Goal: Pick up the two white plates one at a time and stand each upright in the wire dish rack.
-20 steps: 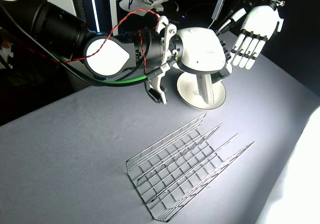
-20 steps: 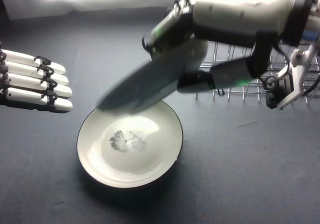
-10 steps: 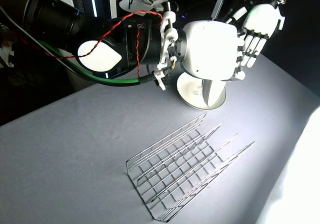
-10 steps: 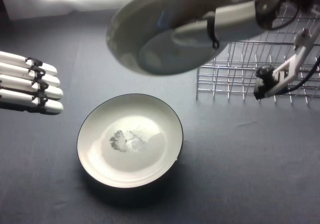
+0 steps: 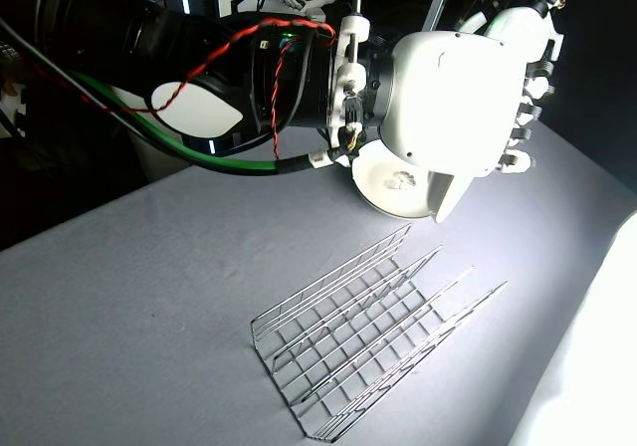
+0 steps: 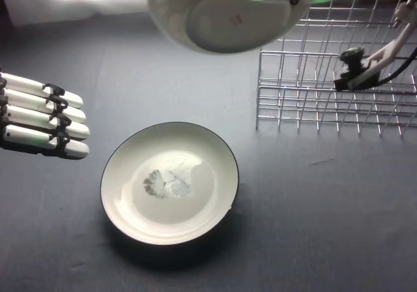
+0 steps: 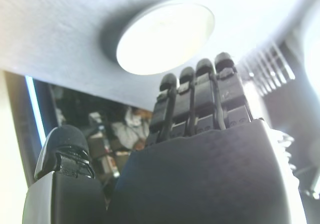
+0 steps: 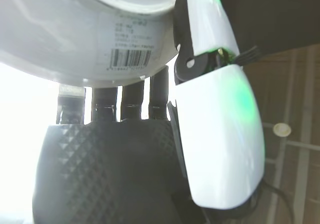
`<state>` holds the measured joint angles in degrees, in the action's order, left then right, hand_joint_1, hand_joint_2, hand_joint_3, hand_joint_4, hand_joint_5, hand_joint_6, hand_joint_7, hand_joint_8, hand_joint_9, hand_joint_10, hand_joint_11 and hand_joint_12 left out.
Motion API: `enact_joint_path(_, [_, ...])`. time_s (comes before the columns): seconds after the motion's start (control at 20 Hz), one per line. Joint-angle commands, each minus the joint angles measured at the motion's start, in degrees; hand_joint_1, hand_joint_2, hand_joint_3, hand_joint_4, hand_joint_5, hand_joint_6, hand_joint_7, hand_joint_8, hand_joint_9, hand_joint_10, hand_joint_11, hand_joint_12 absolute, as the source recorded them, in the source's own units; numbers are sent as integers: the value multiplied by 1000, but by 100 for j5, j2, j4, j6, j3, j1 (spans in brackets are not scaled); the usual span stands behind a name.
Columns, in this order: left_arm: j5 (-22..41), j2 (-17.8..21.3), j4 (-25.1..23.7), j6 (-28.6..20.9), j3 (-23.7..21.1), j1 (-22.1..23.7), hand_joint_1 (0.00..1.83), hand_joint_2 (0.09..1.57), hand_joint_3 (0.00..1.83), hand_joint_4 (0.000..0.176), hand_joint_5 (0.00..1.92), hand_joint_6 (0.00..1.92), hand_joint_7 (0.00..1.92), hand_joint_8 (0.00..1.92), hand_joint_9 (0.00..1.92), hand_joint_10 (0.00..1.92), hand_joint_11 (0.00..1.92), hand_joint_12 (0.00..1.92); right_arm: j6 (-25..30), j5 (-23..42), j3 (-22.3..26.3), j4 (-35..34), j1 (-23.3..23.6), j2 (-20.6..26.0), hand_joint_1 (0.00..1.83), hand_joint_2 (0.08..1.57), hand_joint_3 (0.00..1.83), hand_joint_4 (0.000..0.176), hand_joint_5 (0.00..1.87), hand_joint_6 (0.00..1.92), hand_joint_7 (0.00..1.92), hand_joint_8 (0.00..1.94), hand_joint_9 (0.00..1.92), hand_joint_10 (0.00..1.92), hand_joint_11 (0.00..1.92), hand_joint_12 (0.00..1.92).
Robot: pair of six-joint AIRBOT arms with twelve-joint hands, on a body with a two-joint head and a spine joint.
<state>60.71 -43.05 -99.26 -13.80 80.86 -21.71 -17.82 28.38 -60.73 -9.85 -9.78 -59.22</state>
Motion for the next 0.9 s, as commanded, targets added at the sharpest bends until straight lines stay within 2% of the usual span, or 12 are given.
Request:
enact_joint_path(0.0, [88,55,406,-34,10,72,0,1096,0,0,58,5,27,5,0,0,0,0,127,859,-25,-119,116,80,1193,1158,1,20,862,1162,955,1046,1075,479,677,1365])
enact_joint_path(0.15, [81,31,405,-37,14,124,0,1085,0,0,58,4,27,4,0,0,0,0,129,845,-97,-160,83,171,1182,1178,0,18,825,1201,921,1115,1053,496,661,1388])
enact_joint_path(0.2, [81,5,405,-37,32,146,0,1091,0,0,57,3,23,2,0,0,0,0,134,845,-107,-165,55,233,1199,1152,0,7,863,1133,986,1023,1083,503,695,1359])
enact_joint_path(0.35, [43,-84,405,-37,89,172,0,1090,0,0,68,7,34,6,0,0,0,0,132,850,-110,-208,-50,366,1195,1158,1,9,854,1141,965,1062,1075,499,694,1359])
enact_joint_path(0.45, [20,-140,405,-38,104,204,0,1089,0,0,45,0,15,0,0,0,0,0,134,875,-120,-208,-149,459,1193,1156,1,21,865,1153,962,1035,1076,490,680,1363])
enact_joint_path(0.75, [-21,-306,414,-58,88,236,0,1096,1,0,64,6,30,4,0,0,0,0,132,998,-332,-207,-533,606,1186,1169,0,20,840,1195,942,1064,1066,513,669,1421])
enact_joint_path(0.85, [-21,-335,428,-58,74,232,0,1098,2,0,63,4,29,3,0,0,0,0,124,1015,-461,-206,-611,606,1194,1155,0,19,865,1153,968,1029,1072,526,681,1408])
